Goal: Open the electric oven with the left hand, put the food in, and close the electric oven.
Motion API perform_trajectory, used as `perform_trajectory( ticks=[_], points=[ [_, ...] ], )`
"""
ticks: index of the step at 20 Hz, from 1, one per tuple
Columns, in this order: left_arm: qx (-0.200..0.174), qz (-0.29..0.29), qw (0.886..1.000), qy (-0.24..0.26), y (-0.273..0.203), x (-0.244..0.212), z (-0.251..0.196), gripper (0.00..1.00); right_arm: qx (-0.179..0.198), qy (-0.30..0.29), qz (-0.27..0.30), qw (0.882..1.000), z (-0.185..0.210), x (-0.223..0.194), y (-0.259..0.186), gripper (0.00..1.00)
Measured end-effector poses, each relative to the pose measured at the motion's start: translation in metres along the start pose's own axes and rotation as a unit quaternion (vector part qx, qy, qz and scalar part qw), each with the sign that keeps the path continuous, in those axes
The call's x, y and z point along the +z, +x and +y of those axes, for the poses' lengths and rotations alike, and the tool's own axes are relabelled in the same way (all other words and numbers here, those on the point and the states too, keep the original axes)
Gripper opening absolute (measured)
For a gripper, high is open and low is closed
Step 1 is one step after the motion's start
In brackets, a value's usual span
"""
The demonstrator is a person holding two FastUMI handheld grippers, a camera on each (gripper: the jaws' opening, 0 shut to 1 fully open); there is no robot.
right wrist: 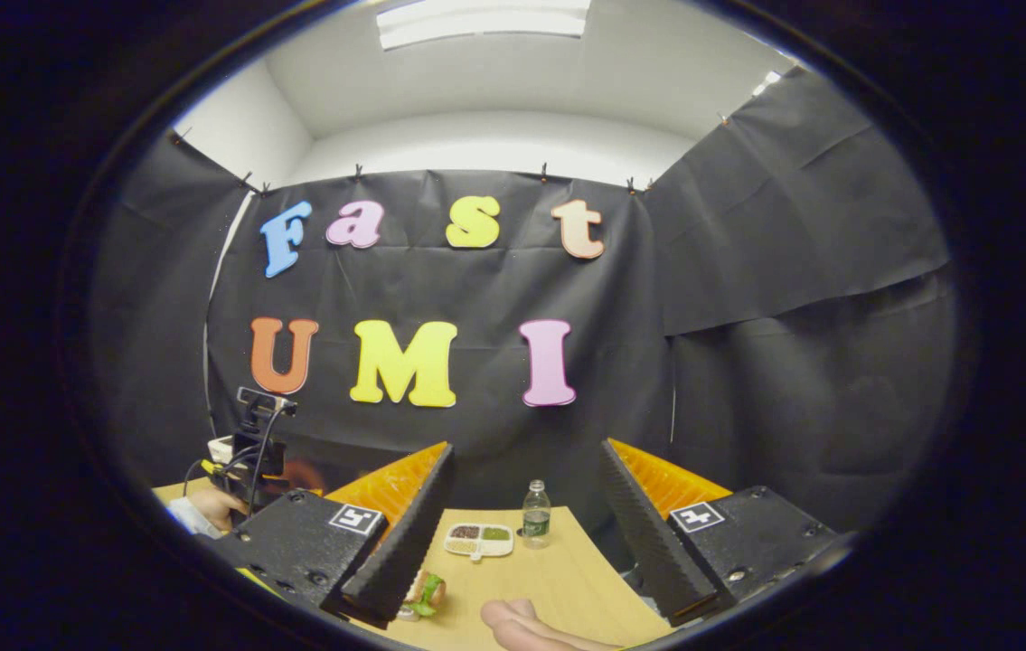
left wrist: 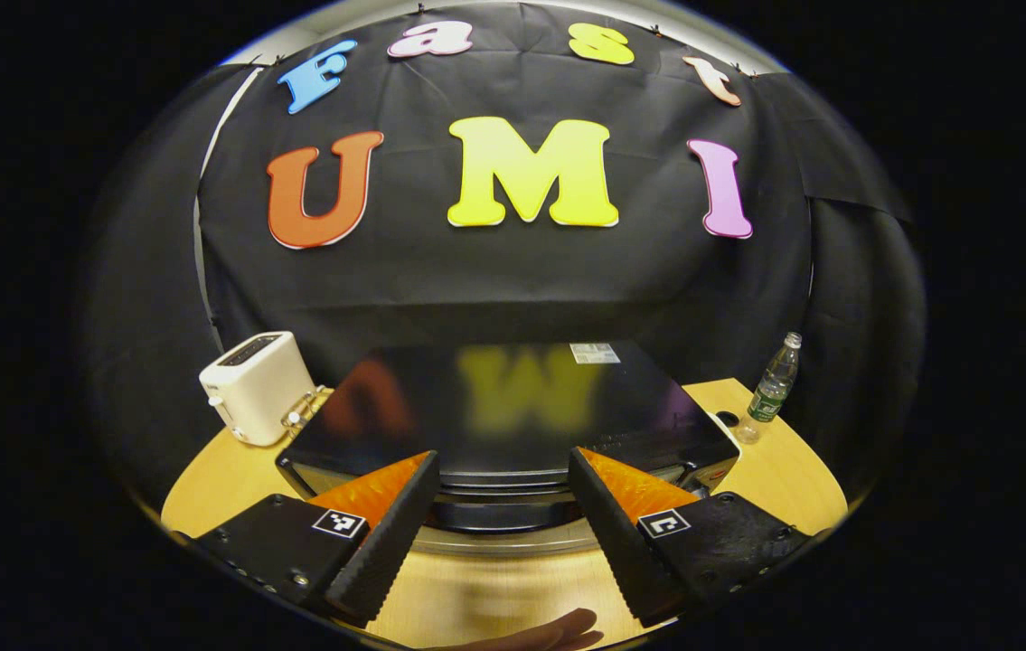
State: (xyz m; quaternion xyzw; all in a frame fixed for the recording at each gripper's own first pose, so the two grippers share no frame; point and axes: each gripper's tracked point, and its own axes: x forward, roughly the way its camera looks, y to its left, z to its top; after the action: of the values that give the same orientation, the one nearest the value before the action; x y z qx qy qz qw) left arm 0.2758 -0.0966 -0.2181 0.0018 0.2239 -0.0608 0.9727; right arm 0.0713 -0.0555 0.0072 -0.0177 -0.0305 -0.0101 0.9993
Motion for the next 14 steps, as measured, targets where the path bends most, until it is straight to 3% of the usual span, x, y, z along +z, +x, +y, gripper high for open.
perform_trajectory(
  ticks=[1, 2, 3, 4, 14],
  points=[
    [0.000, -0.005, 1.000, 0.003, -0.003, 0.003, -0.002, 0.94, -0.001, 0.001, -0.003, 1.000, -0.001, 0.002, 0.001, 1.00],
    [-0.006, -0.002, 1.000, 0.010, -0.001, 0.003, -0.005, 0.97, -0.003, 0.002, -0.008, 1.000, -0.001, 0.004, 0.001, 0.90],
    [-0.002, 0.010, 1.000, 0.017, -0.002, -0.004, -0.004, 0.96, -0.004, 0.002, -0.010, 1.000, -0.002, 0.003, -0.001, 1.00],
    [0.000, 0.000, 1.000, 0.021, -0.003, -0.001, -0.003, 1.00, -0.004, 0.002, -0.011, 1.000, -0.001, 0.004, -0.001, 1.00],
    [-0.010, 0.014, 1.000, 0.012, -0.037, -0.030, -0.001, 0.99, -0.015, 0.012, -0.005, 1.000, -0.008, -0.001, -0.006, 1.00]
  ],
)
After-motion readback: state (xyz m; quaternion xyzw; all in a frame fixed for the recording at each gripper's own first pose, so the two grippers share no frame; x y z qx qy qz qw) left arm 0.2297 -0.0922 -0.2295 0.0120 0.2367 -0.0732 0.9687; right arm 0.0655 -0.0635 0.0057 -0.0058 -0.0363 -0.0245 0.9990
